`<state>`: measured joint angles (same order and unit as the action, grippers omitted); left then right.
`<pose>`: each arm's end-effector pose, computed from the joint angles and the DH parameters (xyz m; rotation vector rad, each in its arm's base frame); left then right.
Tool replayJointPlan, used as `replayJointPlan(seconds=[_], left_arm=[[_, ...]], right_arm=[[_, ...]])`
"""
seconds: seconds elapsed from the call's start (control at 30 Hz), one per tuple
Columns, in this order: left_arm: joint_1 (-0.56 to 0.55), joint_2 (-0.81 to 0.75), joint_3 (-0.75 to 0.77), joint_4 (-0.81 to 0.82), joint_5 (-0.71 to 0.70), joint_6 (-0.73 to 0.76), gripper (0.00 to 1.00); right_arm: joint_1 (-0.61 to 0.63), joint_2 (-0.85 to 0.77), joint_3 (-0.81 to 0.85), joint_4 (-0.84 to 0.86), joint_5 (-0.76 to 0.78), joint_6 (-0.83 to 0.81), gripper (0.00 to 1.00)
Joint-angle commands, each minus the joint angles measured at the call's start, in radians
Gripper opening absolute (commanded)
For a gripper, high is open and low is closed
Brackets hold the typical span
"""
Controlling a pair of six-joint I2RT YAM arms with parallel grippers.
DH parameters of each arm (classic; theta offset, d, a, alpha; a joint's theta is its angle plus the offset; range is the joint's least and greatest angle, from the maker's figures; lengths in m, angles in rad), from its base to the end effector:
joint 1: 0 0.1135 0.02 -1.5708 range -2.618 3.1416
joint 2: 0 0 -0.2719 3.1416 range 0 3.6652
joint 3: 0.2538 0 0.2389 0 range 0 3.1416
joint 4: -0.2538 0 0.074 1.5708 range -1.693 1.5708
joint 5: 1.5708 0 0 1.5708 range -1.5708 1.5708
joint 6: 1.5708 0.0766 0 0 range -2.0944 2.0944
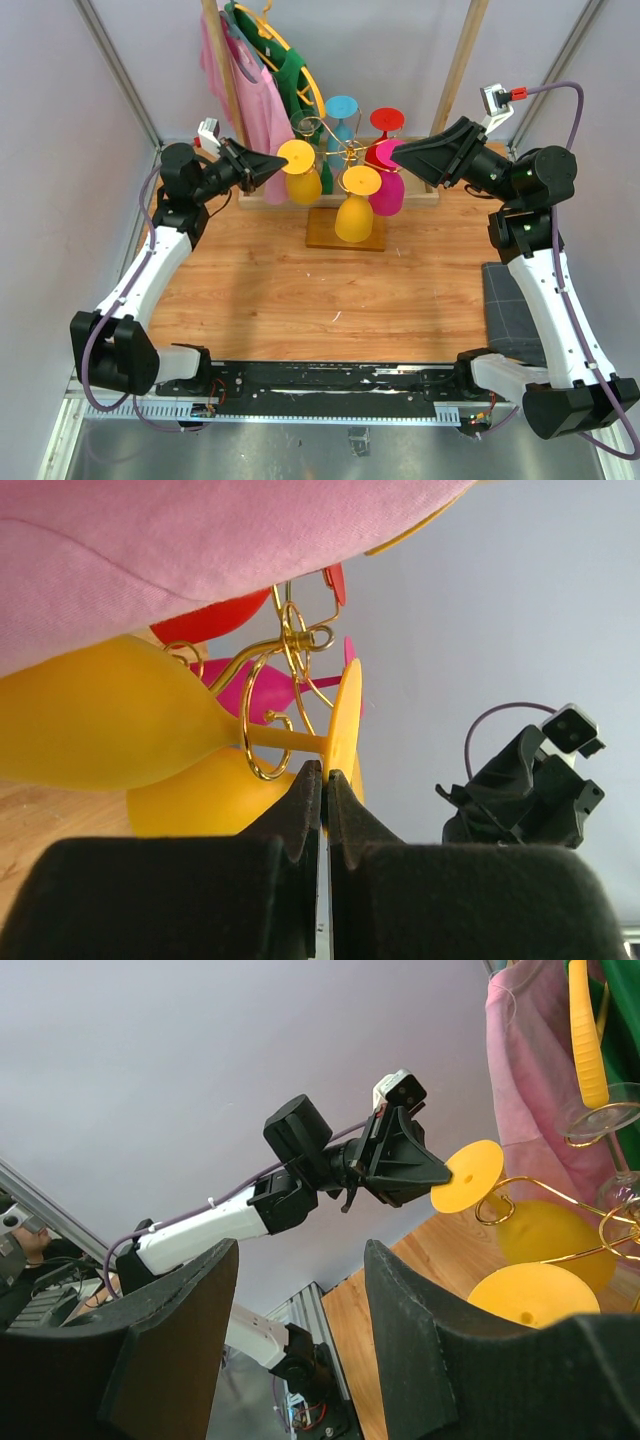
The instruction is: Place the wine glass upside down on the wine glass rack
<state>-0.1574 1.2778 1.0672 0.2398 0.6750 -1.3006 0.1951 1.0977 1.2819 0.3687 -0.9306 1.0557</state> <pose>0.3025 -0.0965 0.3880 -0.4035 1.7640 -1.6127 0.1984 0.1018 0.5198 -0.4210 1.3496 1.5304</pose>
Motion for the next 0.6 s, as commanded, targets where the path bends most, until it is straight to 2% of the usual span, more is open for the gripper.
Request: replayJointPlan(seconds=[0.0,0.57], left_arm=[[0.006,-0.027,-0.012,0.029,0.042,0.039,0.00],[-0.002,-0.016,-0.086,0.028,0.105,0.093,0.00]], right_arm=[[-0.013,-0.014,0.003,0.047,0.015,0.011,0.55],[-0.013,0.001,0.002,0.068,0.018,0.028,0.55]])
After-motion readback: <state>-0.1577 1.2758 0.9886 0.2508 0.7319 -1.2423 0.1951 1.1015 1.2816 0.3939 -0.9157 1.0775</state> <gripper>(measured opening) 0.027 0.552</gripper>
